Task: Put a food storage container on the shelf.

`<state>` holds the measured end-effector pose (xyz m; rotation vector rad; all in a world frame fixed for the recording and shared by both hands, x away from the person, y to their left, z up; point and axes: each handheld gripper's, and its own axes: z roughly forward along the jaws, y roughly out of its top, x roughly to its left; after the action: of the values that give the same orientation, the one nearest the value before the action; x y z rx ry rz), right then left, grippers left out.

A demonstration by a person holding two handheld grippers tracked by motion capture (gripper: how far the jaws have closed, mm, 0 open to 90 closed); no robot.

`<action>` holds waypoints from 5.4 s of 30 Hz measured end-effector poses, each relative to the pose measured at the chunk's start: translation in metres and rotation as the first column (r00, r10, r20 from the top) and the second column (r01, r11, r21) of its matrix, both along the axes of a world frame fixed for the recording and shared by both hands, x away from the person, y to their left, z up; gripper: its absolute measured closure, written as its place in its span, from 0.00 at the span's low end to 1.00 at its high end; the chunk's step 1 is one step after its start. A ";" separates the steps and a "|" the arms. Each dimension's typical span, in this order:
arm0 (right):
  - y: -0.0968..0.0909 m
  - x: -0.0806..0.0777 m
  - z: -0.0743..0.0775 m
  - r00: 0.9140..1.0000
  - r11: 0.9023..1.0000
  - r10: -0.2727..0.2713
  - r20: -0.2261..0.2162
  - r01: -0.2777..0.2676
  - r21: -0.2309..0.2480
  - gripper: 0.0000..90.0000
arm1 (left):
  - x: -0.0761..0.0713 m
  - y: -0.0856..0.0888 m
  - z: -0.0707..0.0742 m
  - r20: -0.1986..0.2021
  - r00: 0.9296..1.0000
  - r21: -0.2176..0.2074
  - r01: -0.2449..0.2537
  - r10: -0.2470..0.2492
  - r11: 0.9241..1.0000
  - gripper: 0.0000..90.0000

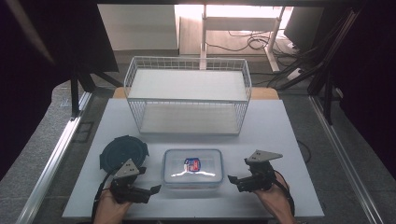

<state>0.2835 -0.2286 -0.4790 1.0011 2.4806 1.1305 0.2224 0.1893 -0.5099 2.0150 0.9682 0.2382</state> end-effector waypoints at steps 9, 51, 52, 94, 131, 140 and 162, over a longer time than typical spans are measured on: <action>0.012 -0.001 0.005 0.999 0.998 0.043 0.016 -0.043 0.044 0.04 | 0.011 -0.011 0.006 0.002 1.000 -0.040 0.027 -0.027 0.999 0.08; 0.035 0.034 -0.015 0.925 0.986 0.097 -0.368 -0.039 0.163 0.10 | 0.058 -0.063 0.004 -0.300 0.954 -0.088 -0.009 -0.018 0.996 0.01; 0.033 0.034 -0.014 0.923 0.985 0.099 -0.372 -0.037 0.168 0.12 | 0.059 -0.062 0.003 -0.302 0.953 -0.094 -0.007 -0.022 0.996 0.01; 0.008 0.008 0.012 0.941 0.955 0.029 -0.336 0.073 0.288 0.58 | 0.042 -0.021 0.017 -0.284 0.956 -0.315 -0.017 -0.078 0.949 0.56; 0.030 0.068 0.109 0.990 0.922 0.064 -0.126 -0.010 0.386 0.58 | 0.093 0.011 0.118 -0.117 0.991 -0.367 0.025 -0.072 0.930 0.60; 0.034 0.082 0.129 0.994 0.918 0.056 -0.097 -0.013 0.397 0.58 | 0.108 0.015 0.139 -0.093 0.994 -0.370 0.018 -0.056 0.929 0.60; 0.045 0.118 0.170 0.998 0.910 0.041 -0.048 -0.017 0.415 0.58 | 0.152 0.026 0.183 -0.048 0.998 -0.377 0.027 -0.049 0.926 0.59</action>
<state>0.4019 -0.1841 -0.3095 1.1134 2.3510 1.7116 0.3747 0.2150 -0.3268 1.6912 0.9291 -0.0285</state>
